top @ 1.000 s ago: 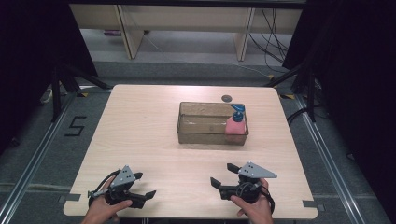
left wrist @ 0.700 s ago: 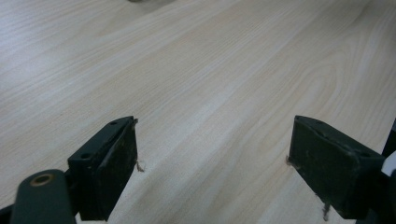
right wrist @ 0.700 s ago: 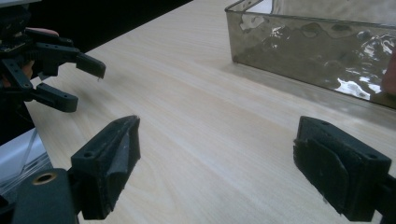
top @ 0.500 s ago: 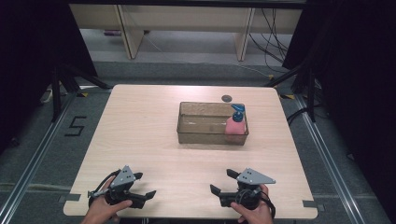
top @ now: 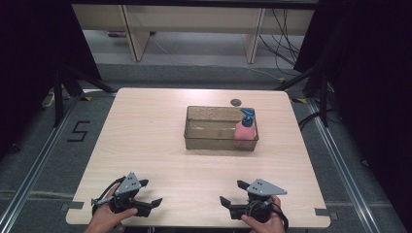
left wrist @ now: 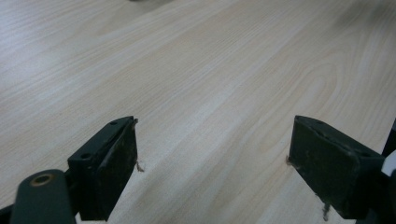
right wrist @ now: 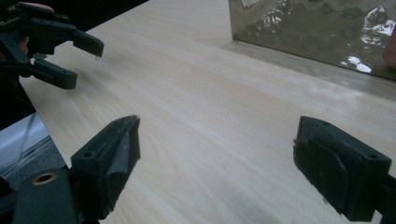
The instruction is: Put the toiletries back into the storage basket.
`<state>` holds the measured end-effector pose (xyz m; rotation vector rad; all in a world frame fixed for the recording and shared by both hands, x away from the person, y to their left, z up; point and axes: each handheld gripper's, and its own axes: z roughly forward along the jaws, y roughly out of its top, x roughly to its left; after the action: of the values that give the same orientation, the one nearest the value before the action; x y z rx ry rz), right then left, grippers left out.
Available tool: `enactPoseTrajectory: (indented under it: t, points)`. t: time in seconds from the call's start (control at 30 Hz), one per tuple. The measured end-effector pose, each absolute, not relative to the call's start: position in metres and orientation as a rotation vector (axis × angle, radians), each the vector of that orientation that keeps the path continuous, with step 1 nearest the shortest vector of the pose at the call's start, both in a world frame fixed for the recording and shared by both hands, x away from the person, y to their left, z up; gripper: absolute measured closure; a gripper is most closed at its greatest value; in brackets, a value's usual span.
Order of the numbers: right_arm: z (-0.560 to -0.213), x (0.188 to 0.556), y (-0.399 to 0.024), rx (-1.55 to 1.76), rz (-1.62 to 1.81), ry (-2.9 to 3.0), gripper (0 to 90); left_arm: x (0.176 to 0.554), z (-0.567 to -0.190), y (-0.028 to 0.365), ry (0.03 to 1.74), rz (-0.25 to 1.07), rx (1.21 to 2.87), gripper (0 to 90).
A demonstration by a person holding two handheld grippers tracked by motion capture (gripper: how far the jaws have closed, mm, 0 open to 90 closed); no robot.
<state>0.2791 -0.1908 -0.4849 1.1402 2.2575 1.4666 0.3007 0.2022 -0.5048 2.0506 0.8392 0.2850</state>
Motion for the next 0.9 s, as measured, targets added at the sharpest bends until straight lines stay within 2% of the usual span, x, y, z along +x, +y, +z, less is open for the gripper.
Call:
enactPoseTrajectory:
  t: [0.9]
  points:
    - [-0.487,0.262,-0.2,1.204,1.426,2.266,15.5,0.301,-0.506,0.202,0.835,0.29,2.06,14.9]
